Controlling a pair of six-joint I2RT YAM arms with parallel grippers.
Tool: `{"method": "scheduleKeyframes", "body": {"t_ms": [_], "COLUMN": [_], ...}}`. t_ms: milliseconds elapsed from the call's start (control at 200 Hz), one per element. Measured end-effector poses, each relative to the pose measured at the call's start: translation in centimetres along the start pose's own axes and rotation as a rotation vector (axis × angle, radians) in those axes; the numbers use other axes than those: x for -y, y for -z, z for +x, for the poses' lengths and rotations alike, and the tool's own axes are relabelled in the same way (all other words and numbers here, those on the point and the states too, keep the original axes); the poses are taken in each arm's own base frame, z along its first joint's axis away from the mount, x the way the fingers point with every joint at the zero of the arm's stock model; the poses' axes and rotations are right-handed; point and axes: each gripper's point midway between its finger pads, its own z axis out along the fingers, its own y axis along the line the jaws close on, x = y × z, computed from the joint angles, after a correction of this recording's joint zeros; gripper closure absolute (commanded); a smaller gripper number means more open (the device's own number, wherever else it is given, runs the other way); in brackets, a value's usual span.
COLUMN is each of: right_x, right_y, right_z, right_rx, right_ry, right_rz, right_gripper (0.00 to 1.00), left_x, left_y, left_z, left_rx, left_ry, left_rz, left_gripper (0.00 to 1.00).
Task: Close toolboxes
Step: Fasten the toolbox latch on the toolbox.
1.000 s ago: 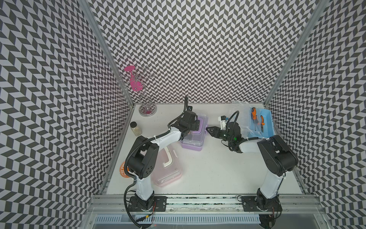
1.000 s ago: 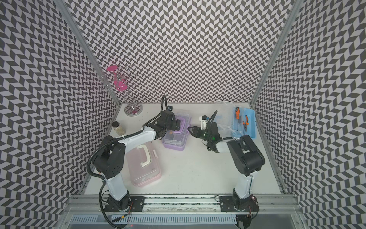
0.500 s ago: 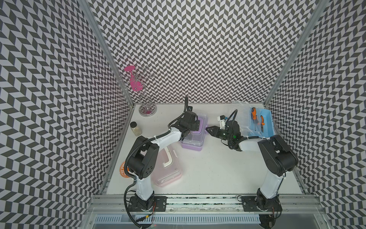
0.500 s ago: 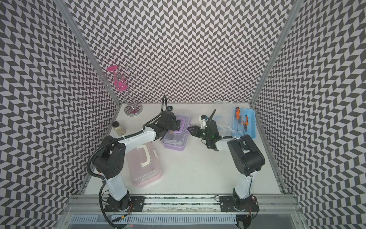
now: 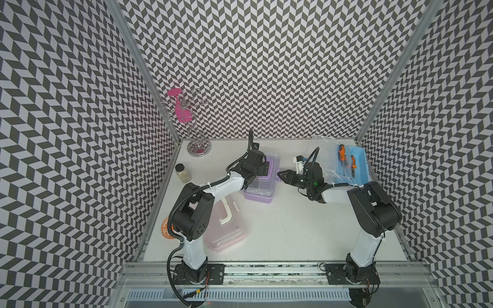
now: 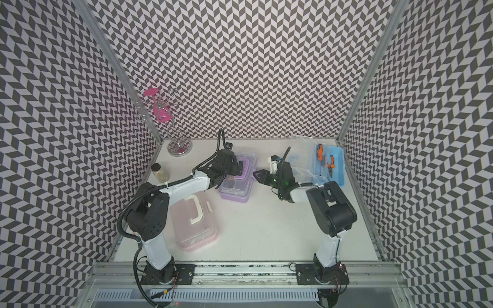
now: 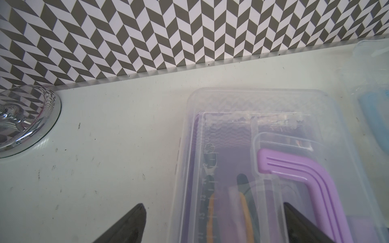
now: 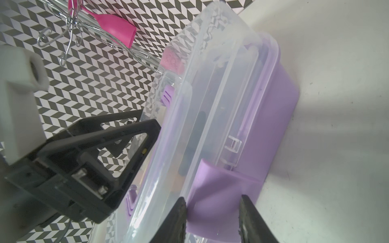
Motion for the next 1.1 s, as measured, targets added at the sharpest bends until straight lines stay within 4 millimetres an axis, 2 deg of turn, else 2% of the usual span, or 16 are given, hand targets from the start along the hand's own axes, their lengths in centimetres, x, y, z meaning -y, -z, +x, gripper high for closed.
{"method": "scheduleKeyframes", "body": {"t_ms": [516, 796, 1102], "right_x": [0.6, 2.2, 2.0], "right_y": [-0.2, -0.8, -0.9], "right_z": [0.2, 1.2, 1.2], "right_rx": [-0.018, -0.044, -0.044], "right_ry": [0.001, -0.012, -0.009], "right_rz": [0.031, 0.067, 0.060], "right_gripper": [0.58, 0.60, 0.62], "left_x": [0.0, 0.0, 0.0], "left_y": [0.0, 0.0, -0.1], "left_z": [0.0, 0.0, 0.0], "left_rx": [0.000, -0.002, -0.002], "left_ry": [0.000, 0.001, 0.002], "left_rz": [0.002, 0.007, 0.010], "left_gripper": [0.01, 0.01, 0.01]}}
